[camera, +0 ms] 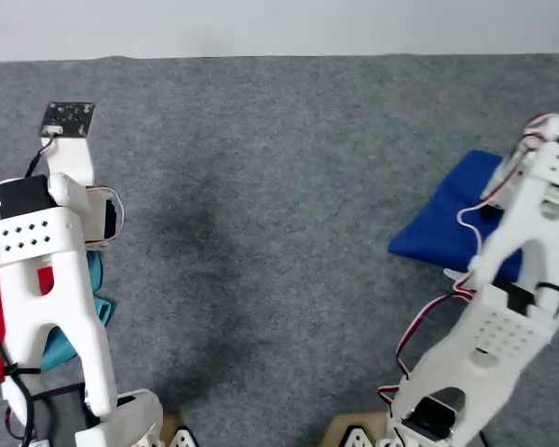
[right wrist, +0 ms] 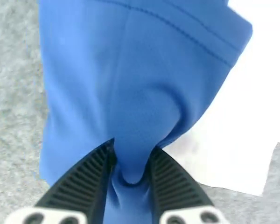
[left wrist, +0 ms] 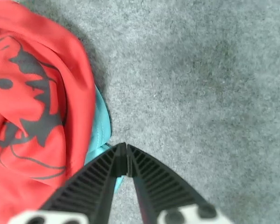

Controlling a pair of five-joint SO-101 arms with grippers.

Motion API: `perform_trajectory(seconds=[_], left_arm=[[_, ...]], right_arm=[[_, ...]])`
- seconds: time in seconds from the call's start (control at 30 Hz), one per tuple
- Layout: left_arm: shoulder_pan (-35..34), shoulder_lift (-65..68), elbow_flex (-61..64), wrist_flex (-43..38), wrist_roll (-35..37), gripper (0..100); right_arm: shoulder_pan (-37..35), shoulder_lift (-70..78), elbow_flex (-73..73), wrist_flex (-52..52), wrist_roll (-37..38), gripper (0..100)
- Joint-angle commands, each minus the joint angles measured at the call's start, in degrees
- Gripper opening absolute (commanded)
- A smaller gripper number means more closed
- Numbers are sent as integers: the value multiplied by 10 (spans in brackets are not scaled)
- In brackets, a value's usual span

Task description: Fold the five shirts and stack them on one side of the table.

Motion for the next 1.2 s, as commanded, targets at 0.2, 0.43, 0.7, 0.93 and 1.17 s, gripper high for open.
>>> perform_trajectory(seconds=[0.2, 0.43, 0.7, 0.93, 1.17], left_arm=[[0, -18, -1, -11, -8, 5], [0, -21, -2, -7, -8, 5], [0, -21, -2, -7, -8, 5], [0, -21, -2, -6, -7, 5], [0, -22, -2, -5, -7, 5]], right_arm=[[70, -96, -4, 23, 58, 8], [112, -86, -3, 23, 90, 8], [44, -84, -4, 23, 87, 9], [-33, -153, -4, 23, 58, 9], [15, -160, -4, 15, 62, 9]])
